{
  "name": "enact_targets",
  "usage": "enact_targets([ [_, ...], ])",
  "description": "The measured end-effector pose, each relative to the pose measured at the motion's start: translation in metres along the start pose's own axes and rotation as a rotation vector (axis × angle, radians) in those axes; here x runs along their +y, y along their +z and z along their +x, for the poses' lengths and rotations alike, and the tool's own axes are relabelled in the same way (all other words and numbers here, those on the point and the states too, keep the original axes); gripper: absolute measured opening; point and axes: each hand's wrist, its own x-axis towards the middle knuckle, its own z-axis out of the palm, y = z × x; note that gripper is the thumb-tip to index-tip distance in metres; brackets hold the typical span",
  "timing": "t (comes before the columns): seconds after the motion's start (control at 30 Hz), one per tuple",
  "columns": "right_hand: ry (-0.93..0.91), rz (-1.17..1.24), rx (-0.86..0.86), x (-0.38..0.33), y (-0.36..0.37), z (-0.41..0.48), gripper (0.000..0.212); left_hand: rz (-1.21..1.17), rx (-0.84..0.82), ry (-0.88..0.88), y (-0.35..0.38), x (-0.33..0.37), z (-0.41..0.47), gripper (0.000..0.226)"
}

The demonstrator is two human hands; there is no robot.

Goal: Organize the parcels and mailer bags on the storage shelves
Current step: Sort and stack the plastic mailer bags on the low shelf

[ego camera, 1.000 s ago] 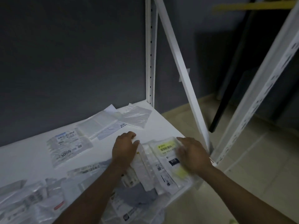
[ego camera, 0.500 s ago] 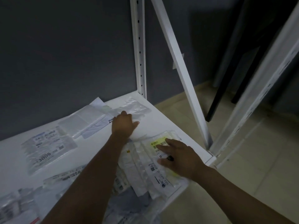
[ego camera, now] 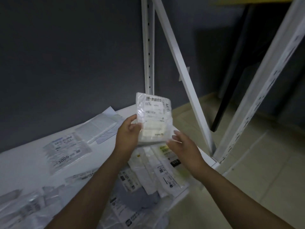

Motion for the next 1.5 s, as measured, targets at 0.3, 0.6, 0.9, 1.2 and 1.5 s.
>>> enact_targets([
  [0.3,0.185,0.419,0.052,-0.021,-0.008,-0.028,0.014,-0.001,-0.166,-0.071,-0.007,0.022,-0.065,0.018],
  [0.6,0.229,0.414,0.023,-0.006,-0.038,-0.053,0.022,0.08,-0.117,-0.159,0.028,-0.002,-0.096,0.018],
  [0.9,0.065,-0.678,0.144,0.049,-0.061,-0.005,0.058,0.874,-0.225,0.144,0.008,-0.043,-0.091,0.041],
  [1.2,-0.301,-1.279,-0.149,0.013,-0.015,0.011,0.02,1.039,-0.317,0.191,-0.023,-0.05,-0.058,0.053],
  [1.5,-0.47,-0.963,-0.367,0.002,0.086,0.047,0.063,1.34,0.003,0.094,-0.137,-0.077,0.039,0.051],
])
